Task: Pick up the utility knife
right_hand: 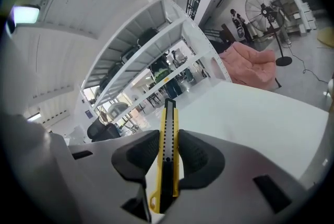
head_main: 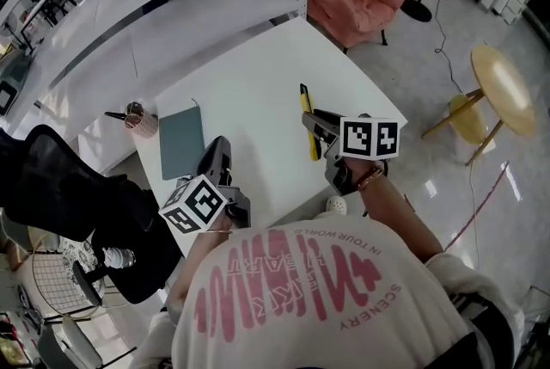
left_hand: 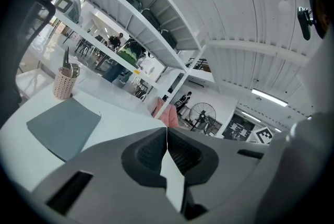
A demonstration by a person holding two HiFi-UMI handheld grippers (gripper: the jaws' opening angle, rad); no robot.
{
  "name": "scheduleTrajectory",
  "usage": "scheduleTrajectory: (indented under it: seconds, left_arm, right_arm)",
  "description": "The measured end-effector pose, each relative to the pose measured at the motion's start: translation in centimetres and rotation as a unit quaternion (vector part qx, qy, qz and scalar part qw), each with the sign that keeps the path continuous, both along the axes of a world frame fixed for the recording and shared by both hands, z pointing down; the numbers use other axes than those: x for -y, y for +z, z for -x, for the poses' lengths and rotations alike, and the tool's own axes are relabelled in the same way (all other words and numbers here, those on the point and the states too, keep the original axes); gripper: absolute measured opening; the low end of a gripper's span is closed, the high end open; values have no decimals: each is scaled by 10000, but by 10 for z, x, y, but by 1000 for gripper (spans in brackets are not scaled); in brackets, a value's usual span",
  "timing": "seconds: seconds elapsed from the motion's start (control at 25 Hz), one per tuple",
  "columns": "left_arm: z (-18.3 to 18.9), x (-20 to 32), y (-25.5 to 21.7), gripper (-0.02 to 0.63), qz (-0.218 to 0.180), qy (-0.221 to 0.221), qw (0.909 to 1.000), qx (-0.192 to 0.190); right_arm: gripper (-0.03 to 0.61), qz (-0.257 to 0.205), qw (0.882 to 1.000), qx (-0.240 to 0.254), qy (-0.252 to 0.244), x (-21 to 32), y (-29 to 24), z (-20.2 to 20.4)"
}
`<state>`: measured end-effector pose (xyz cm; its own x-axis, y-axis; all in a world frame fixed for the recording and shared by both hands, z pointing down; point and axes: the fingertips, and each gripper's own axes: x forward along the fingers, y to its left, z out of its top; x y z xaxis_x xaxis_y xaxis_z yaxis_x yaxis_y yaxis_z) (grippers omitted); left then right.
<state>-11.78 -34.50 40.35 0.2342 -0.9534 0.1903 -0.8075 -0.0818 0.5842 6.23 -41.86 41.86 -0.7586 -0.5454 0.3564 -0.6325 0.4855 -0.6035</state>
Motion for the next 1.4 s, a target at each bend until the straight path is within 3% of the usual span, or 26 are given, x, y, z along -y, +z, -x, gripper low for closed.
scheduleTrajectory:
  seconds: [0.6,0.96,1.4]
  left_arm:
    - [-20,-11,-15,25,-477,766,9949,441]
    - [-19,-15,-17,25,-490,981,9923,583]
    - [-18,-4,-7,25,-426,1209,9894,676]
  right_arm:
    - [132,-1023,9888,409,1011,-43,-36,-9]
    - [132,-1181,9851,-40,1247,-56,-30,-7]
    - [132,-1410,9724,-645,1746,-52,-24,-14]
